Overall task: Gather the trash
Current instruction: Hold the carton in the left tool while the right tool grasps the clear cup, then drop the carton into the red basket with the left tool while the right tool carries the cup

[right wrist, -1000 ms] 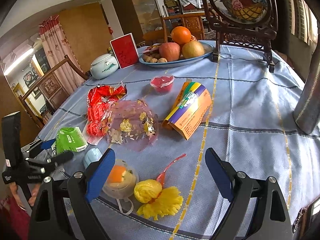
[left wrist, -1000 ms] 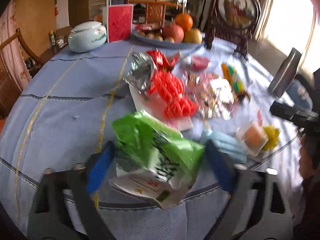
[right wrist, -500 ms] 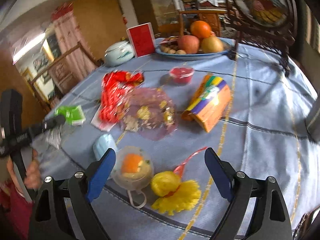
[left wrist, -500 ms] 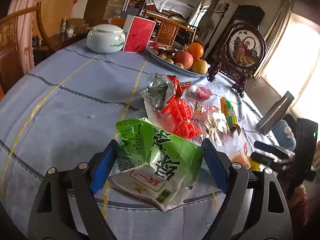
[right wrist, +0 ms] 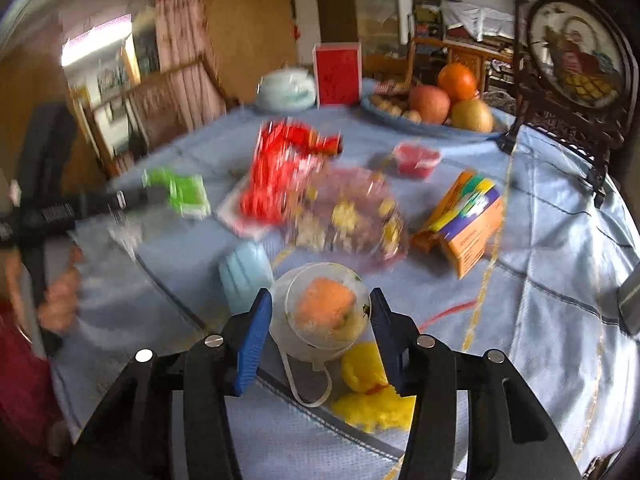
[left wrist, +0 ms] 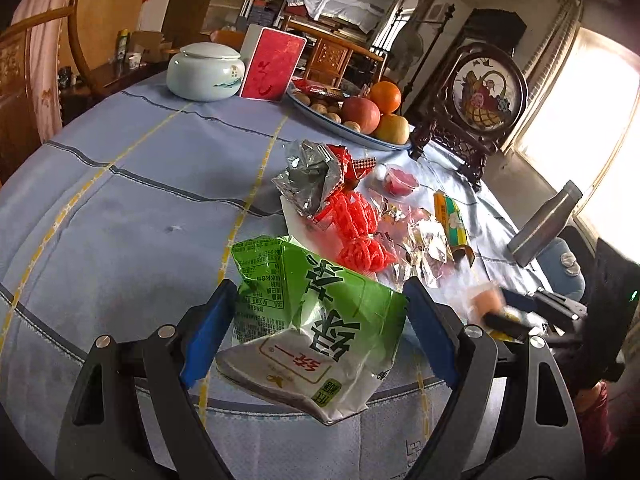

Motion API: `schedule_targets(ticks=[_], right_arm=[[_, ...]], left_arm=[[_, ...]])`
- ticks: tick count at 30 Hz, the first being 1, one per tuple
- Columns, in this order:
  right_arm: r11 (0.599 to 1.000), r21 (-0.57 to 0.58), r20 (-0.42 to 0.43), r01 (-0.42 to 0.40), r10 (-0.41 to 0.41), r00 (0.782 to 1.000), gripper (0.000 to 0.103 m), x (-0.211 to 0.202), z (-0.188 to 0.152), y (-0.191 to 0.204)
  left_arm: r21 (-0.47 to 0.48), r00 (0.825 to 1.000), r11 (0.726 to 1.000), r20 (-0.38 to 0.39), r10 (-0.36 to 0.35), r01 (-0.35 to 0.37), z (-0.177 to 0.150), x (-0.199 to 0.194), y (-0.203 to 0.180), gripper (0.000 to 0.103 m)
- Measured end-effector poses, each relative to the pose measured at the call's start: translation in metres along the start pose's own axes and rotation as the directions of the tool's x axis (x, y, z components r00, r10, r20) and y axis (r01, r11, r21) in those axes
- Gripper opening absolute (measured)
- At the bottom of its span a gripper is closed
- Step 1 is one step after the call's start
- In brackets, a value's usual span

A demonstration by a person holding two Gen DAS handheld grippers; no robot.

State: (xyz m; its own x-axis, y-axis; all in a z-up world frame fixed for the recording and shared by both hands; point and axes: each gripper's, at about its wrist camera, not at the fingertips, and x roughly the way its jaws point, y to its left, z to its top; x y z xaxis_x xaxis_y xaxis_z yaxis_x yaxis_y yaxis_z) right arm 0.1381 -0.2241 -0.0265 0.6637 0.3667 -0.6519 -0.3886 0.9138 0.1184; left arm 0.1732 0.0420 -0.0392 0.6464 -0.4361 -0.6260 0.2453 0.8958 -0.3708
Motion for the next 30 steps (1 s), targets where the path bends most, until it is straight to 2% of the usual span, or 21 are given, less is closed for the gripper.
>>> schedule_targets(ticks=[5,13,16,19,23,26,30], right_arm=[[0.995,0.103,0.082,0.001,-0.009,0.997,0.050,-0.016,0.008,-0.021],[0.981,0.193,0.101,-0.015,-0.005,0.995,0.050,-0.020,0.009,-0.044],[0.980,0.198,0.106,-0.018,-0.003,0.994,0.050,-0.022,0.009,-0.043],[0.981,0.193,0.116,-0.025,0.002,0.993,0.050,-0.025,0.008,-0.040],[0.983,0.178,0.135,-0.031,0.007,0.991,0.050,-0.032,0.007,-0.034],[0.985,0.167,0.141,-0.040,0.016,0.990,0.050,-0.035,0.007,-0.030],[0.989,0.142,0.140,-0.042,0.022,0.990,0.050,-0.036,0.006,-0.022]], left_arm=[[-0.016,1.000,1.000,0.009,-0.008,0.008,0.001,-0.002,0.003,0.082],[-0.040,0.998,0.999,0.054,-0.011,0.013,0.000,-0.016,0.009,0.082],[-0.073,0.997,0.997,0.073,0.001,0.005,-0.002,-0.036,0.015,0.082],[-0.087,0.991,0.996,0.128,0.027,-0.016,-0.005,-0.072,0.021,0.082],[-0.110,0.976,0.990,0.187,0.109,-0.089,-0.018,-0.126,0.036,0.082],[-0.152,0.958,0.975,0.215,0.191,-0.161,-0.038,-0.169,0.054,0.082],[-0.250,0.925,0.930,0.199,0.323,-0.270,-0.084,-0.223,0.090,0.082]])
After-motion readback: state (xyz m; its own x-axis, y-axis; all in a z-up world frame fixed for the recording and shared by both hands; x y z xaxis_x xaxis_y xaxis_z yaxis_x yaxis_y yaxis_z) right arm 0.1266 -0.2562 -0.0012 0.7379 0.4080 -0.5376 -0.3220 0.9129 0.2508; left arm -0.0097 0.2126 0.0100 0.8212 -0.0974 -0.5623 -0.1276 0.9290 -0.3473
